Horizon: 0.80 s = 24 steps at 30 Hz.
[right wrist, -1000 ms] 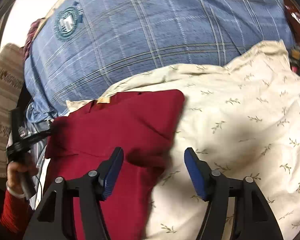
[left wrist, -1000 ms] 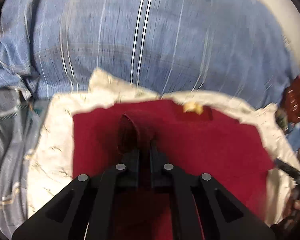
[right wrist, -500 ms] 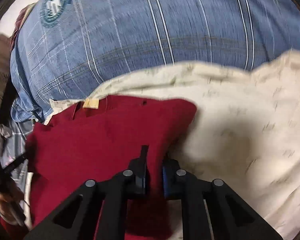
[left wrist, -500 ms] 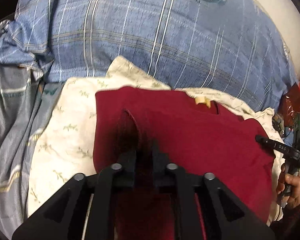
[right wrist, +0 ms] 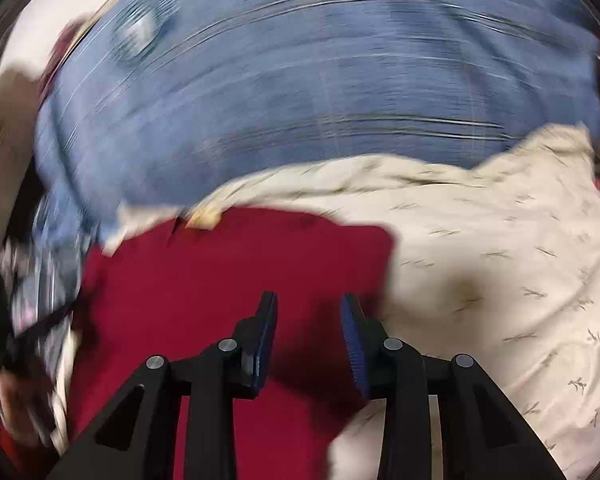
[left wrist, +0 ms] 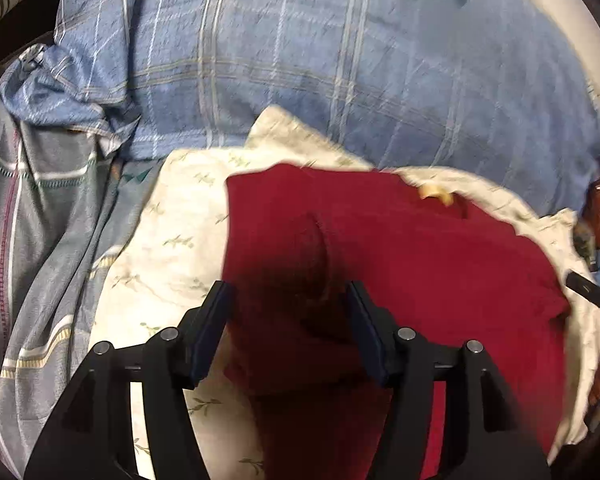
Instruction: Fold small clothes
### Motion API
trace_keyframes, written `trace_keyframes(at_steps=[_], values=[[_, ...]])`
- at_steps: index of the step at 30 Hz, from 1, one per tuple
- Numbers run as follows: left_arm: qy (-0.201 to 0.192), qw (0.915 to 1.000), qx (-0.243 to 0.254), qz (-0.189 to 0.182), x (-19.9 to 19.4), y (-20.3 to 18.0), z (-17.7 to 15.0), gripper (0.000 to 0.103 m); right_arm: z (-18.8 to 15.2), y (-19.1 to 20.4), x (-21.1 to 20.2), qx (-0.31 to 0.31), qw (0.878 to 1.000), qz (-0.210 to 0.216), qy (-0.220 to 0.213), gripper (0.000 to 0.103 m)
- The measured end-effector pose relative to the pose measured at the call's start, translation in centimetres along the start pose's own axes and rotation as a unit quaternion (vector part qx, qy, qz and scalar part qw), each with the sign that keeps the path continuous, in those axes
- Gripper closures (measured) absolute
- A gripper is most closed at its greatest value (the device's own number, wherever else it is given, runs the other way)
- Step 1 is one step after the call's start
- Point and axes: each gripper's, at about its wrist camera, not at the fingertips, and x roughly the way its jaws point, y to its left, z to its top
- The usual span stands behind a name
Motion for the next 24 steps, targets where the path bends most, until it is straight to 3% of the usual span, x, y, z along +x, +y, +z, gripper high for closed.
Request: trace_keyframes(at_steps=[4,7,11,14,17,20,21,24], values=[[0.015,0.9997,-0.017,0.000,1.4,0.9,-0.5,0.037,-2.3,0.8,3.4,-0.050,0.995,-0.058,0.060,0.071],[0.007,0.9994,-0.029,-0.017,0.2,1.3,-0.2,0.038,-2.1,0.2,2.7,-0.024,0.997,-0.041,0.053,0.069],[-0.031,0.9983,-0.039,-0.030,-1.2,1.4,0.9,0.038,-0.1,1.0,1.1,-0.014,1.000,-0.009,0.019,0.054],[-0.021,0.9992,-0.034,-0.007,0.3,1.3,1.5,0.038,1.7,2.0,2.6,-0.020,1.000,0.003,0.014,0.055],[0.004,0.9992,-0.038,0.012,2.5,1.7,1.7,0.035,2.8,2.8,5.9,-0.030,0.999,-0.012,0.025,0.056],[-0.001,0.9991,-0.039,0.014,2.9,2.0,2.0,0.030,3.0,2.4,8.9,-0.030,0.998,-0.039,0.038,0.056],[-0.002,0.9992,-0.037,0.014,3.0,2.1,2.0,0.029,3.0,2.7,9.0,-0.042,0.998,-0.045,0.022,0.056],[-0.001,0.9990,-0.043,0.012,3.1,2.4,1.8,0.027,3.2,3.2,8.8,-0.057,0.996,-0.057,0.028,0.056]])
